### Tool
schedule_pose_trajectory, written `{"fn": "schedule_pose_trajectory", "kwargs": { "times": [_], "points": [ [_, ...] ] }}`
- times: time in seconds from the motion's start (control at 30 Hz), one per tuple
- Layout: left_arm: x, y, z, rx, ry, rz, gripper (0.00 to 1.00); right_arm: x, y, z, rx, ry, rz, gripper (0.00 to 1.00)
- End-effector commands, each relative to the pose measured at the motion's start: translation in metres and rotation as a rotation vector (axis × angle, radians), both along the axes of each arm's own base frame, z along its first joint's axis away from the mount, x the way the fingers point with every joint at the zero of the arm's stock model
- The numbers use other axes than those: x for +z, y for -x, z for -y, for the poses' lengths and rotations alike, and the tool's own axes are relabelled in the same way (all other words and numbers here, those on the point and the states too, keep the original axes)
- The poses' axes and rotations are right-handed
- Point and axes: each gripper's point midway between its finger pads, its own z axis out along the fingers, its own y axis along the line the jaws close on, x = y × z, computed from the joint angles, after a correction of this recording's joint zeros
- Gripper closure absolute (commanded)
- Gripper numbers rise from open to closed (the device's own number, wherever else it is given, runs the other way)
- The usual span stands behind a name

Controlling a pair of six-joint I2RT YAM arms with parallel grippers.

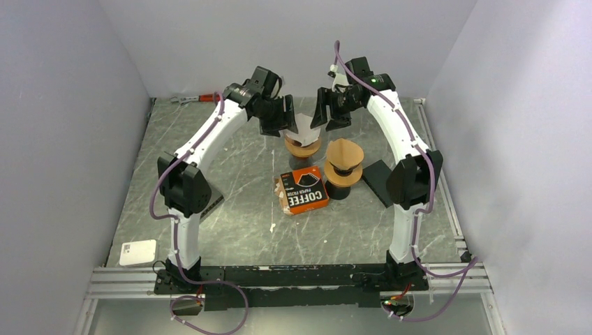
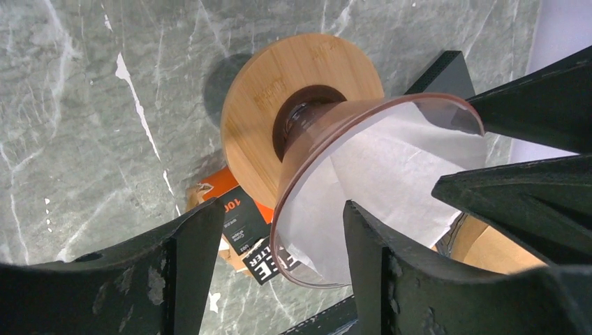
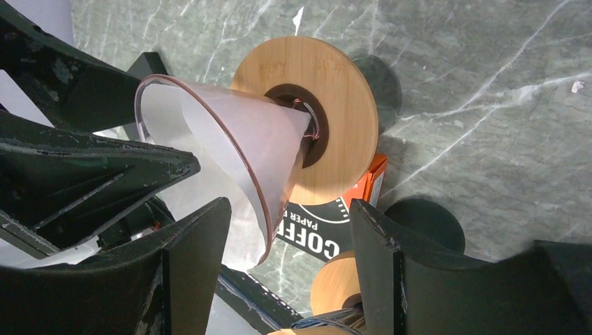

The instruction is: Place the coffee filter in the dripper

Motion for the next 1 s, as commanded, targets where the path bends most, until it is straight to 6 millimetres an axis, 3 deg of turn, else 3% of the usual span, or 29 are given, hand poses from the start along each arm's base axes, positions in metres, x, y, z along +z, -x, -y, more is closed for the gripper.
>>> {"fn": "schedule_pose_trajectory", "kwargs": {
  "times": [0.0,0.13,0.27,0.53,0.57,0.6,0.63,0.97],
  "points": [
    [0.055,-0.008,0.001,0.016,0.106,0.122,0.29,0.038,-0.004,-0.004,-0.002,-0.060,0.100,0.32],
    [0.077,-0.012,0.000,0.012,0.141,0.211,0.25,0.055,-0.007,-0.003,-0.011,-0.079,0.165,0.32],
    [0.111,-0.014,-0.001,0.004,0.214,0.350,0.22,0.081,-0.010,0.000,-0.032,-0.118,0.250,0.31],
    [0.157,-0.017,-0.022,0.047,0.330,0.565,0.07,0.135,-0.012,0.025,-0.109,-0.209,0.456,0.26],
    [0.161,-0.017,-0.026,0.059,0.337,0.585,0.06,0.141,-0.012,0.031,-0.128,-0.221,0.475,0.15],
    [0.164,-0.018,-0.031,0.073,0.342,0.598,0.05,0.145,-0.012,0.036,-0.145,-0.235,0.490,0.02],
    [0.167,-0.019,-0.036,0.089,0.348,0.611,0.04,0.148,-0.012,0.042,-0.162,-0.248,0.501,0.01],
    [0.158,-0.024,-0.098,0.289,0.400,0.629,0.00,0.146,-0.017,0.086,-0.309,-0.214,0.512,0.00]
  ]
}}
